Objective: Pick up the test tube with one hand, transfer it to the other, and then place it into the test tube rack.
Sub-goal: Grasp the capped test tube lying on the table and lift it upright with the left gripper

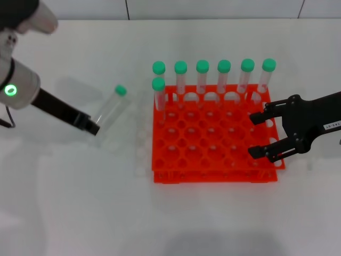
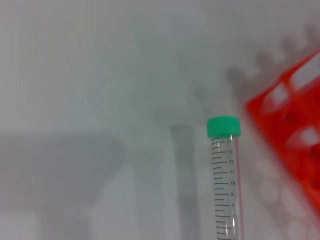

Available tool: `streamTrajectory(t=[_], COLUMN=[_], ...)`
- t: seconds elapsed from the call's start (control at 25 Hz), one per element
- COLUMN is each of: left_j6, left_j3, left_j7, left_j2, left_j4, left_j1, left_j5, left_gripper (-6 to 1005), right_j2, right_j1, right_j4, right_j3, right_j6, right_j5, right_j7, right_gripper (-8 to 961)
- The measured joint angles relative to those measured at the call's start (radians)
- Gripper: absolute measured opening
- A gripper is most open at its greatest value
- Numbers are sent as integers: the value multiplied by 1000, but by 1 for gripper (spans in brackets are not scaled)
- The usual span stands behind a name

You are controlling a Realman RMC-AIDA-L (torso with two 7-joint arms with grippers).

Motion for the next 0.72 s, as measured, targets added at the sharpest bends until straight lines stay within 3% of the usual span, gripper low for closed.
streamTrajectory(t=[0.2, 0.4, 0.52, 0.72], left_j6=[68, 49, 10, -44], left_j3=[-4, 0, 1, -1], left_j7=[-31, -37, 5, 185], left_j2=[-21, -24, -23, -23], left_j4=[264, 514, 565, 541], left_j1=[77, 184, 222, 266], left_j5=[-28, -154, -252, -432], left_gripper=[192, 195, 196, 198], right_j2=[0, -1, 0, 8], right_j1=[0, 0, -4, -2], right_j4=[0, -4, -12, -14], right_j3=[4, 5, 7, 7], right_j6=[-1, 1, 4, 8], right_j5=[1, 10, 11, 12], right_j7=[1, 2, 3, 4], right_gripper=[824, 824, 824, 824])
